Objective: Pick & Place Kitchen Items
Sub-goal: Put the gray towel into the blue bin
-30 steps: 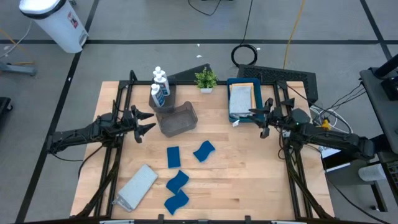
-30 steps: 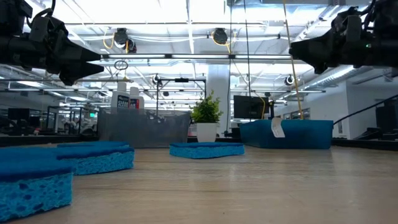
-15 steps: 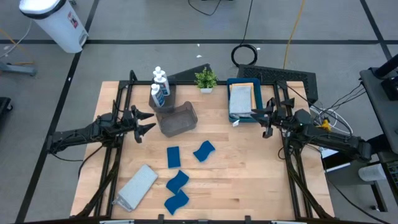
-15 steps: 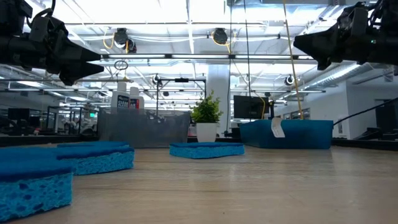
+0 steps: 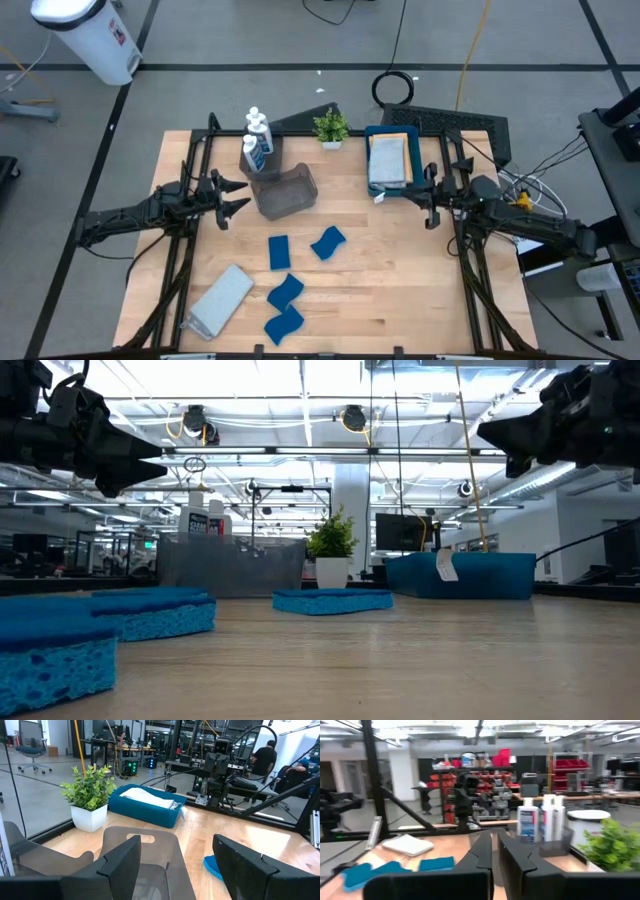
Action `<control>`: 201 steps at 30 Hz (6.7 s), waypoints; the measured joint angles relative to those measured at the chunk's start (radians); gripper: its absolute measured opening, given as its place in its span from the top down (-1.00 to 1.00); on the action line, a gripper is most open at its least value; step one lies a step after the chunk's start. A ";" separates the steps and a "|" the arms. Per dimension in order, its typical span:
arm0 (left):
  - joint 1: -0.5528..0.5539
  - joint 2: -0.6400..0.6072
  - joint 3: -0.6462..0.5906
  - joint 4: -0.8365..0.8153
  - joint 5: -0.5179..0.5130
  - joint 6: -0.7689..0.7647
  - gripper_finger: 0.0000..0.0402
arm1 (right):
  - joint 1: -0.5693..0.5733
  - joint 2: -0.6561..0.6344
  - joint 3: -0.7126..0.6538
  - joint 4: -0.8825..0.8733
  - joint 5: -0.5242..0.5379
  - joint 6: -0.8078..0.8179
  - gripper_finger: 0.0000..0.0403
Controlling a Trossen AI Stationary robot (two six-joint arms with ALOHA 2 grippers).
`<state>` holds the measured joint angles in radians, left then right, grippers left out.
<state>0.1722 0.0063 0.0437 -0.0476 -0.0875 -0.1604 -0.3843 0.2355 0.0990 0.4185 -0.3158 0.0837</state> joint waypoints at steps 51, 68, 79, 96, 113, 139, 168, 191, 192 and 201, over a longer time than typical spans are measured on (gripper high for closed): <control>0.000 0.000 -0.002 0.050 -0.002 -0.242 -0.25 | 0.000 -0.173 -0.084 -0.291 0.106 0.060 1.00; -0.236 0.408 0.228 -0.048 0.447 -0.454 -0.25 | 0.000 -0.173 -0.085 -0.288 0.105 0.054 1.00; -0.558 0.850 0.325 -0.247 0.470 -0.416 -0.25 | 0.000 -0.173 -0.085 -0.288 0.105 0.054 1.00; -0.665 1.098 0.325 -0.250 0.296 -0.260 -0.25 | 0.000 -0.173 -0.085 -0.289 0.105 0.054 1.00; -0.685 1.197 0.327 -0.294 0.345 -0.256 0.31 | 0.000 -0.174 -0.085 -0.289 0.105 0.054 1.00; -0.701 1.046 0.652 -0.673 0.049 -0.414 0.94 | 0.000 -0.174 -0.085 -0.289 0.105 0.054 1.00; -0.704 1.077 0.960 -0.625 -0.516 -0.286 0.94 | 0.000 -0.173 -0.085 -0.288 0.105 -0.018 1.00; -0.524 1.323 0.960 -0.130 -0.422 0.054 0.94 | 0.000 -0.173 -0.085 -0.178 -0.028 -0.483 1.00; -0.524 1.337 0.960 -0.114 -0.422 0.060 0.94 | 0.000 -0.173 -0.085 -0.172 -0.052 -0.438 1.00; -0.528 1.415 0.960 -0.005 -0.459 0.068 0.94 | 0.000 -0.174 -0.085 -0.013 -0.289 -0.088 1.00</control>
<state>-0.3561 1.4218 1.0039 -0.0528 -0.5470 -0.0924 -0.3847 0.0616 0.0135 0.4050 -0.6045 -0.0047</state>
